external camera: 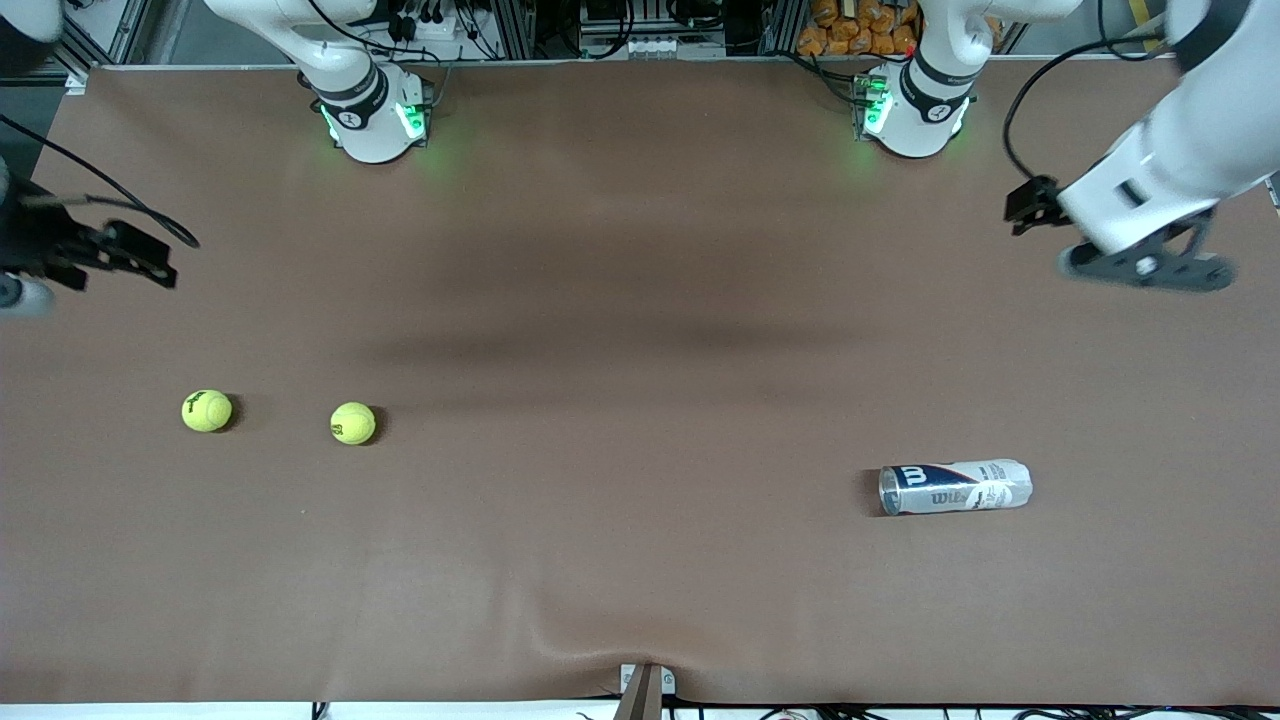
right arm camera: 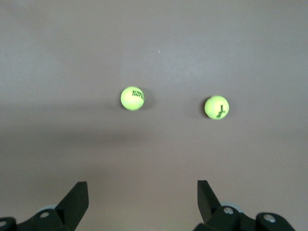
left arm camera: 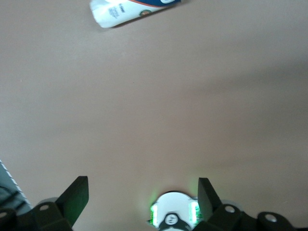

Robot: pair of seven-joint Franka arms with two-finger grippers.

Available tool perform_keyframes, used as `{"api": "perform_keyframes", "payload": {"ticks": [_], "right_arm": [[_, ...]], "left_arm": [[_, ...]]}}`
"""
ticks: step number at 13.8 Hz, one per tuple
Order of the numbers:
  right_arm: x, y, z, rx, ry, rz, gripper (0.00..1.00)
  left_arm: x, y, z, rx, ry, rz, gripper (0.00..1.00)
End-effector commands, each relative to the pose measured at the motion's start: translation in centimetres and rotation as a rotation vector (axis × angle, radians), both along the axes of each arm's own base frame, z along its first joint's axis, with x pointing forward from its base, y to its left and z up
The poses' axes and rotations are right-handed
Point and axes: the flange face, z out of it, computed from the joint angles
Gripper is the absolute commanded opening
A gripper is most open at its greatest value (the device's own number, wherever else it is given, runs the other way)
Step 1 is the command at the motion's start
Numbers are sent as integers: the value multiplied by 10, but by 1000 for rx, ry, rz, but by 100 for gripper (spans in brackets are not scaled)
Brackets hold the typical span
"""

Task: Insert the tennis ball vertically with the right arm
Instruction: 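Grasp the Wilson can with the left gripper while the right gripper grasps a ball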

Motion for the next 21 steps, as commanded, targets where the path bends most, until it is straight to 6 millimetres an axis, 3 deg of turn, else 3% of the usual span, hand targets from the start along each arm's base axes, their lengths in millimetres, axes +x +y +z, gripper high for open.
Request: {"api": "perform_keyframes", "payload": {"ticks": [1, 3, 8, 11, 13, 17, 21], "right_arm": [[1, 6, -35, 7, -20, 13, 100], [5, 12, -61, 9, -48, 15, 100], [13, 23, -148, 33, 18, 10, 100], [33, 32, -206, 75, 42, -8, 100], [43, 45, -234, 77, 21, 7, 100], [54, 60, -306, 69, 26, 17, 100], [53, 58, -342, 60, 16, 16, 100]], "left_arm": [[34, -10, -35, 38, 40, -180, 100], [57, -18, -81, 97, 94, -385, 100], [101, -34, -183, 115, 138, -654, 100], [109, -72, -231, 221, 148, -819, 100], [116, -84, -269, 238, 149, -915, 100], [131, -80, -317, 260, 133, -1033, 100], [143, -56, -342, 243, 121, -1095, 100]]}}
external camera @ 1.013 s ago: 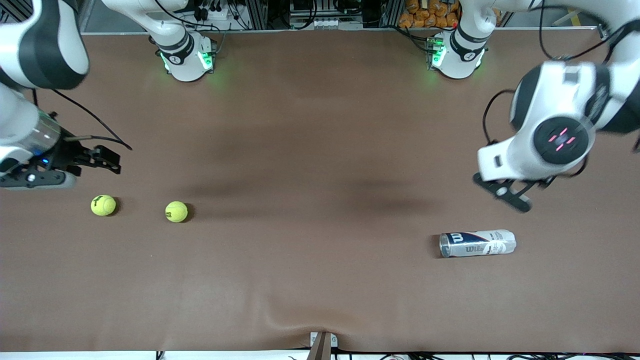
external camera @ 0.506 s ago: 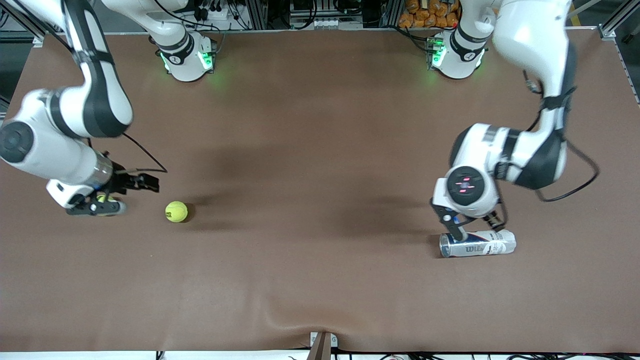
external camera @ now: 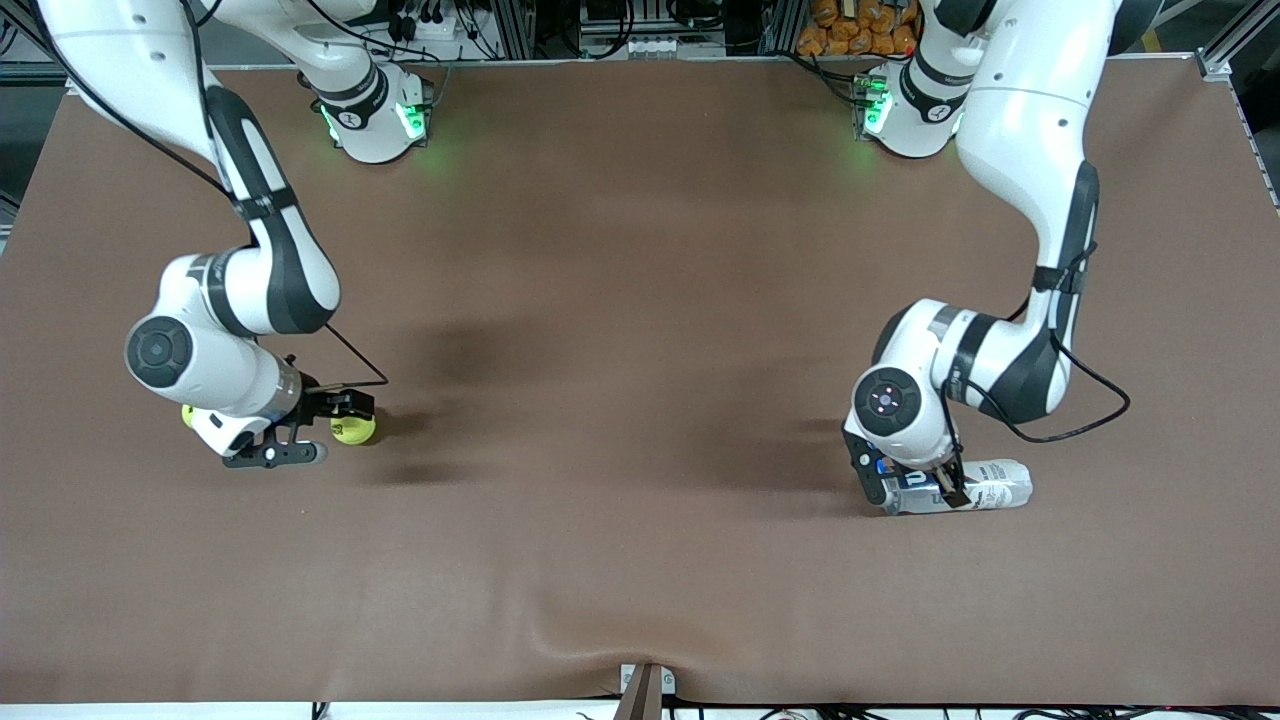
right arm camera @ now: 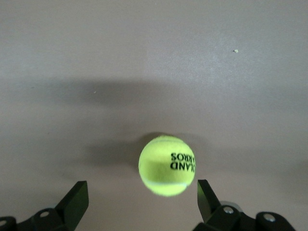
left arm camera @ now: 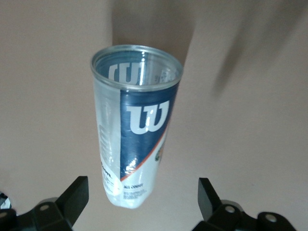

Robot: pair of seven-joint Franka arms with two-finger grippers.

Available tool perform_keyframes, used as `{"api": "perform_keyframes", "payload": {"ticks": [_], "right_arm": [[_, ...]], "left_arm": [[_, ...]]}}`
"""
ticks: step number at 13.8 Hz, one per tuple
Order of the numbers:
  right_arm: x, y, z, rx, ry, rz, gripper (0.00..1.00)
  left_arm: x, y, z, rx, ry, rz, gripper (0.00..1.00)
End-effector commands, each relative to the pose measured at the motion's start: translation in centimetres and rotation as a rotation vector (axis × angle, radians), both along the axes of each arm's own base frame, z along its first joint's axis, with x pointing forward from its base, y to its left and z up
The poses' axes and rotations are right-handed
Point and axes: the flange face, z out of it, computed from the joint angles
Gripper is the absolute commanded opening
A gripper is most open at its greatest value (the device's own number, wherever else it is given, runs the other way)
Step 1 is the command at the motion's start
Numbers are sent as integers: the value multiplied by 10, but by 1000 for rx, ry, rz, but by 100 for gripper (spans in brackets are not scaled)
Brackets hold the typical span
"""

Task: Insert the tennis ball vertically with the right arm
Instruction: 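Grasp the Wilson can with the left gripper while the right gripper grasps a ball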

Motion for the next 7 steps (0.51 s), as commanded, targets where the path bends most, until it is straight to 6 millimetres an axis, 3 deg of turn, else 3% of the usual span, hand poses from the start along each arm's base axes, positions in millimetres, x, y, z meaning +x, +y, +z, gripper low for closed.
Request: {"api": "perform_keyframes", "payload": {"ticks": [1, 4, 7], "right_arm": [[-2, -1, -11, 1, -4, -12, 100], [-2, -11, -30, -7, -17, -23, 100], [-10, -11, -45, -8, -21, -22, 100]], "left_arm": [[7, 8, -14, 0, 2, -39, 100], [7, 14, -41, -3, 18, -39, 100], [11, 29, -55, -14, 15, -32, 100]]}}
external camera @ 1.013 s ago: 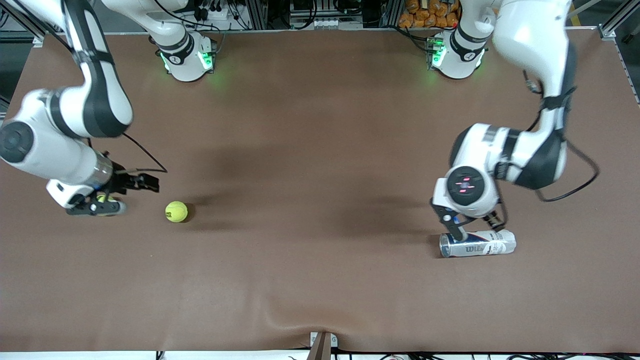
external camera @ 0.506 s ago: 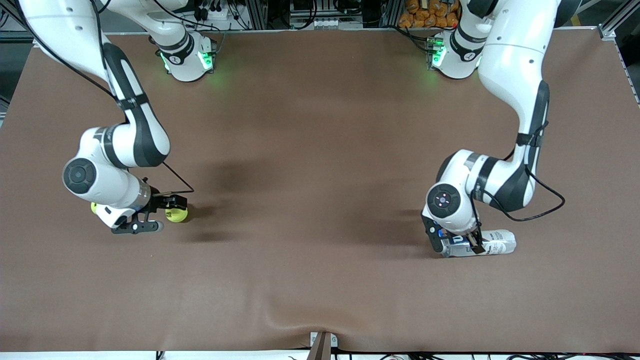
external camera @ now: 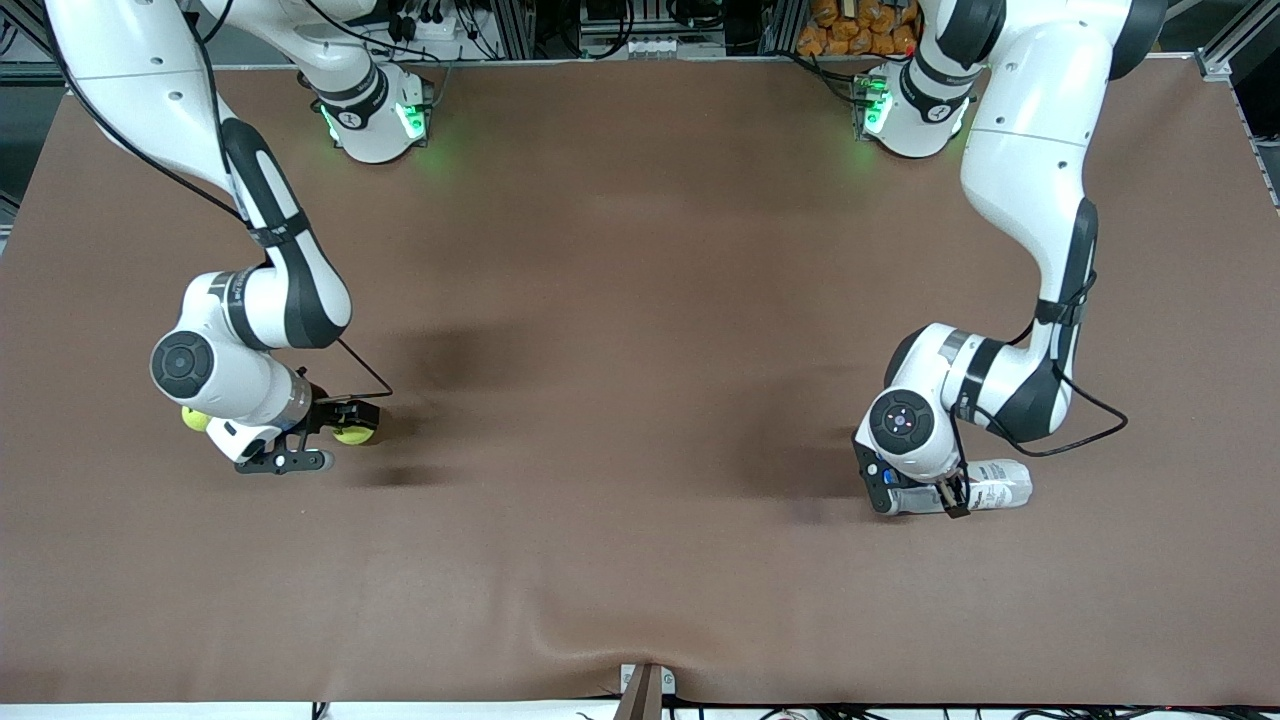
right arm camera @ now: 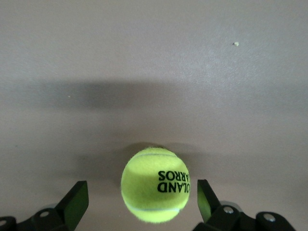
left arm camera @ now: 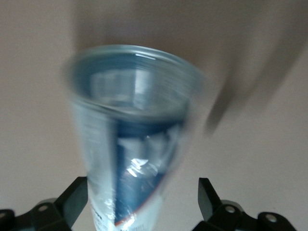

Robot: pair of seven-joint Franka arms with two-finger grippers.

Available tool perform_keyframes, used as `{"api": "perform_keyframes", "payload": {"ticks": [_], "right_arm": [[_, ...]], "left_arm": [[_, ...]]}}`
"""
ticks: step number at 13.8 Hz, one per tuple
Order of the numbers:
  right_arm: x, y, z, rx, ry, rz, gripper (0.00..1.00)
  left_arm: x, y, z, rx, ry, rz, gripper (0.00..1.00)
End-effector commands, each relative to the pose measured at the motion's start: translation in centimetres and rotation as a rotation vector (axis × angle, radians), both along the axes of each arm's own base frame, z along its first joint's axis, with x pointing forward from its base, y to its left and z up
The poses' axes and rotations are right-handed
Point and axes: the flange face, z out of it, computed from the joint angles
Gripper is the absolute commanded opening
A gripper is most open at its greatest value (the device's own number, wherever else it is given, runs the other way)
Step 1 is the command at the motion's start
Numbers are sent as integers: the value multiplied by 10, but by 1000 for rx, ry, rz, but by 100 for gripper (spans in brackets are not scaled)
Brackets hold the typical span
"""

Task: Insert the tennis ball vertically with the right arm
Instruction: 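Grasp the Wilson can with the left gripper while the right gripper grasps a ball, then lift the can upright with the left gripper while the right gripper lifts the ball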

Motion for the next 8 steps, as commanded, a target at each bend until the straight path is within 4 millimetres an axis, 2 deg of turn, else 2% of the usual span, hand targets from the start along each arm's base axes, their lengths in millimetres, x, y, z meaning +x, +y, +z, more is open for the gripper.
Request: {"api": "perform_keyframes", "payload": {"ticks": [1, 4, 8], "right_arm": [[-7, -2, -11, 1, -23, -6, 100], [-11, -2, -20, 0, -32, -4, 100], [-11, -12, -29, 0, -35, -12, 100]], "left_arm": [[7, 13, -12, -5, -12, -14, 100], [10, 19, -23, -21, -16, -31, 100], [10, 18, -24, -23, -17, -34, 100]]}}
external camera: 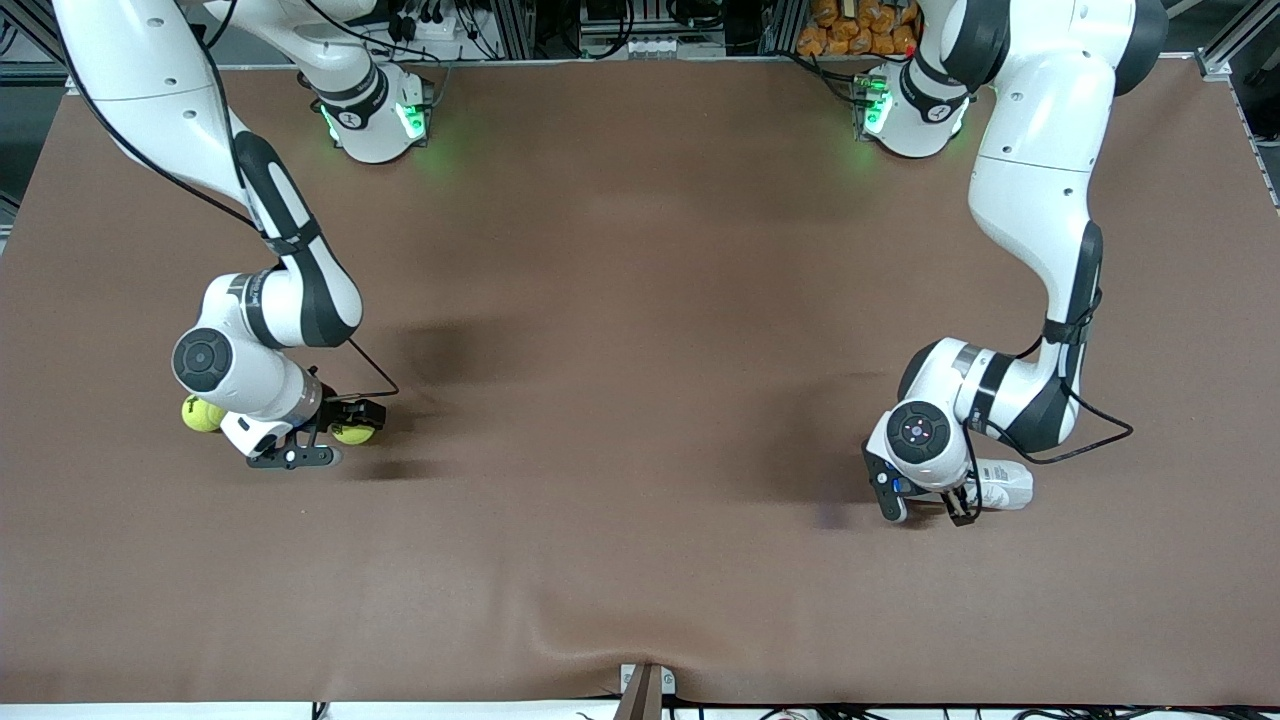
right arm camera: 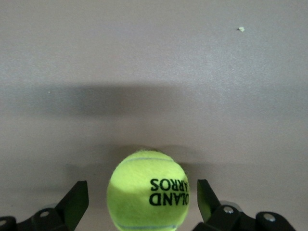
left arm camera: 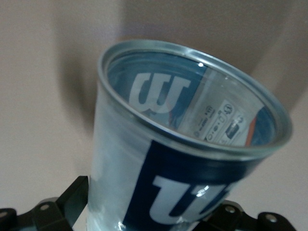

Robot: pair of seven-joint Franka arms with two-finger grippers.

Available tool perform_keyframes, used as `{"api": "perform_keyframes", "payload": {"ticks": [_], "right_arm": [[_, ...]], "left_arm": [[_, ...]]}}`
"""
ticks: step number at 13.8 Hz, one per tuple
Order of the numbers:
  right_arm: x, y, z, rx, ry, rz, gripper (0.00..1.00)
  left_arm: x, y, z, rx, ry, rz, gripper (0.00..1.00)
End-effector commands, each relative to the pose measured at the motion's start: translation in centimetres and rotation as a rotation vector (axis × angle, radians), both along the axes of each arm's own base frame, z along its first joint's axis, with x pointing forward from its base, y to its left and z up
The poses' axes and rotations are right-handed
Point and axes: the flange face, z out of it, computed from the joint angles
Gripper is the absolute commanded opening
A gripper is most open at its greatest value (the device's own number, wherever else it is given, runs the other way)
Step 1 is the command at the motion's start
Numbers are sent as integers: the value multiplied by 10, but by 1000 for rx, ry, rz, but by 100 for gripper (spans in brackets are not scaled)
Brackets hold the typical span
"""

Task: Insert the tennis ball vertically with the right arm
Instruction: 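Lift the can upright with the left gripper while the right gripper lifts the ball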

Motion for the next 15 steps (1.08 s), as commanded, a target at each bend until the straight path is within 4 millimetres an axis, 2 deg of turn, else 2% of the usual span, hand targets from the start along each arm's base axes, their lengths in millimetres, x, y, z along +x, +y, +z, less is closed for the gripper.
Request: {"api": "perform_keyframes", "payload": {"ticks": [1, 2, 3, 5, 6, 8, 9, 10, 12, 15], "right_arm": [[-4, -7, -12, 2, -16, -4, 100], [-5, -5, -13, 3, -19, -2, 100], [-4, -6, -13, 3, -20, -3, 100], [-5, -6, -14, 2, -18, -3, 100], [-5, -6, -14, 2, -16, -5, 81], [-6, -5, -9, 5, -11, -15, 35], [-6, -4, -5, 6, -7, -17, 18], [-7, -4, 1, 9, 0, -20, 7], [-7, -3, 29, 15, 15, -24, 0], [-10, 0, 87, 20, 13, -65, 0]], "left_arm": [[3, 0, -1, 6, -4, -25, 100], [3, 0, -2, 7, -1, -28, 100], [3, -1, -2, 7, 2, -35, 95], [3, -6, 0, 3, 3, -46, 72], [3, -8, 1, 2, 2, -49, 63], [4, -10, 6, 0, -5, -52, 55], [4, -11, 7, 0, -7, -52, 55], [5, -13, 10, -2, -10, -56, 56], [4, -24, 18, -7, -19, -73, 56], [6, -47, 45, -42, -44, -112, 59]]}}
